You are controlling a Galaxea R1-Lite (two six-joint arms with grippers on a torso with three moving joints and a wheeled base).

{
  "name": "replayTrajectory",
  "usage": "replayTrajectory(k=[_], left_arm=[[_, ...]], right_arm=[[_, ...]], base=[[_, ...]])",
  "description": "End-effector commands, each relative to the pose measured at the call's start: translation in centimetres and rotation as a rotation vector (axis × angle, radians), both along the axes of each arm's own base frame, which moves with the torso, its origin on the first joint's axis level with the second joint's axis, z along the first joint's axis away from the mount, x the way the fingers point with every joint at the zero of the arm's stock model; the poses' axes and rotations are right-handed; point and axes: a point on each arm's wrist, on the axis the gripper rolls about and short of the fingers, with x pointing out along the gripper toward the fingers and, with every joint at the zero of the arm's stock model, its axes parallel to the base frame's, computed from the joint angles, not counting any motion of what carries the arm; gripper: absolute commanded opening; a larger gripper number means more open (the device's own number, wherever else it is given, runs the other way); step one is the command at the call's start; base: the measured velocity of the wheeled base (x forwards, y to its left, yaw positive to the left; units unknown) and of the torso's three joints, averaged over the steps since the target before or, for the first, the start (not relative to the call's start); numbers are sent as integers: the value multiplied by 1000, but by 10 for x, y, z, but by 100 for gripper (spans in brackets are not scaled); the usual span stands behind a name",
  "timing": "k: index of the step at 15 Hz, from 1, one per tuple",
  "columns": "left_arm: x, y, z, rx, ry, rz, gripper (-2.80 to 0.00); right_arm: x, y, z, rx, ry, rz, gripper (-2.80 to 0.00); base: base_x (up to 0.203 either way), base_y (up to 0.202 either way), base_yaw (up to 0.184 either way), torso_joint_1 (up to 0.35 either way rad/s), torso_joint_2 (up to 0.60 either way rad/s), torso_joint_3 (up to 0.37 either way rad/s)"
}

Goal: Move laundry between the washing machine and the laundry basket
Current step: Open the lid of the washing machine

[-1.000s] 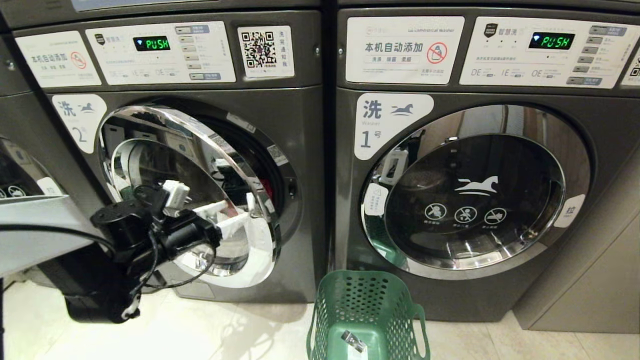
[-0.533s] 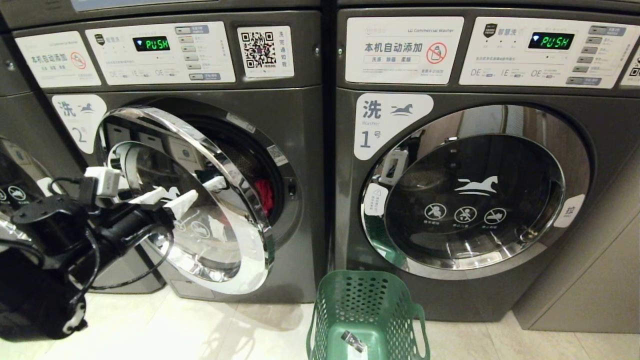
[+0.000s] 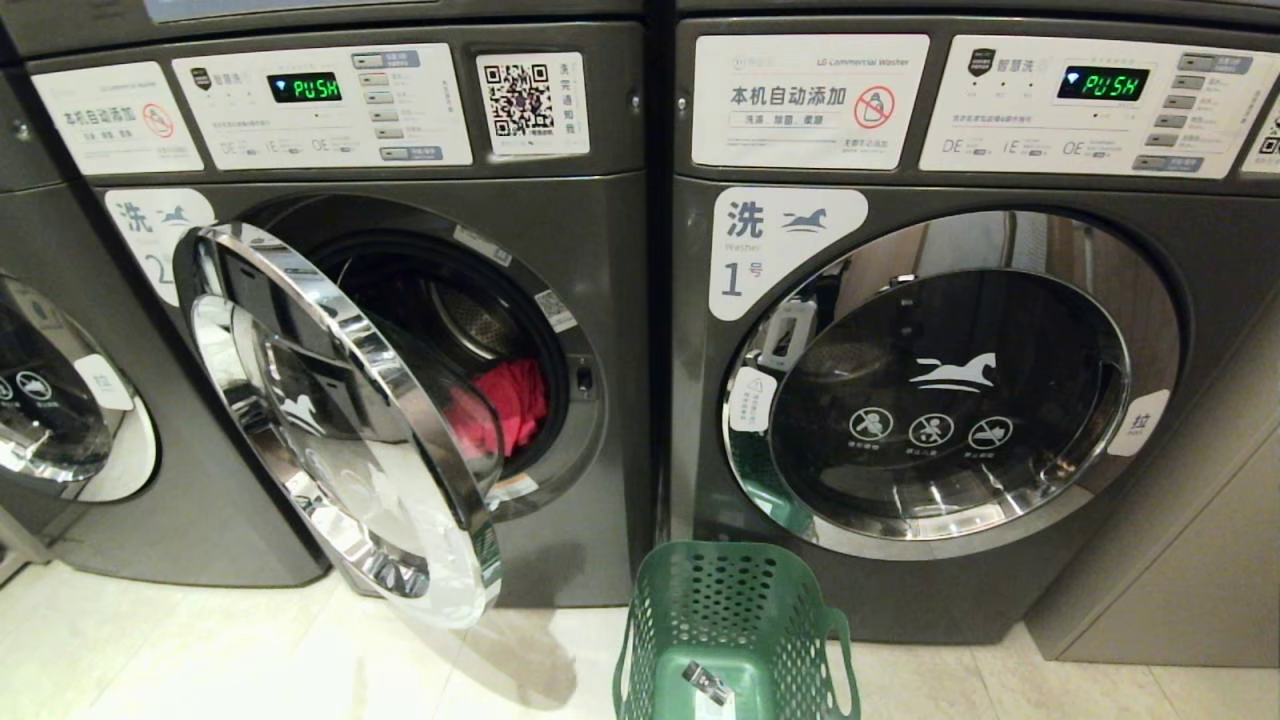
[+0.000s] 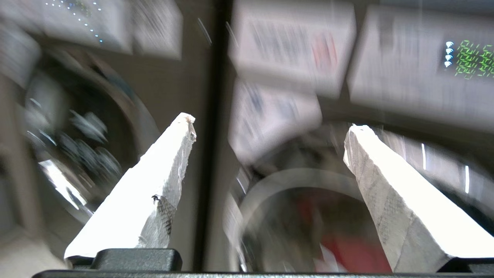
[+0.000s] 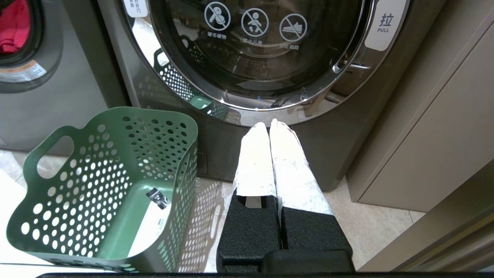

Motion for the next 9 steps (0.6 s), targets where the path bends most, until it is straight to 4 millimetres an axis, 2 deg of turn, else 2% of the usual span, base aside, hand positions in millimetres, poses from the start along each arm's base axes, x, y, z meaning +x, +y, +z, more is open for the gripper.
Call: replayTrajectory(k=[1,3,4,6,7,9], left_arm=[[-56,-15,59,131,-200,95,0],[-84,-40,109,275,-311,12,0],[-87,-52,118,325,-302,-99,0],[-81,-73,121,323,-271,-286,0],[-76,-81,117,301,-240,-366,-280],[-65,-96,105,244,-176,-515,-280]], right_arm=[[0,0,0,-1,1,1,-280],[0,0,0,-1,1,1,-280],[0,0,0,-1,1,1,-280],[0,0,0,-1,2,1,-280],[0,0,0,-1,1,1,-280],[0,0,0,-1,1,1,-280]], base=[[0,0,0,0,0,0],[0,0,0,0,0,0],[0,0,0,0,0,0],[0,0,0,0,0,0],[0,0,0,0,0,0],[0,0,0,0,0,0]])
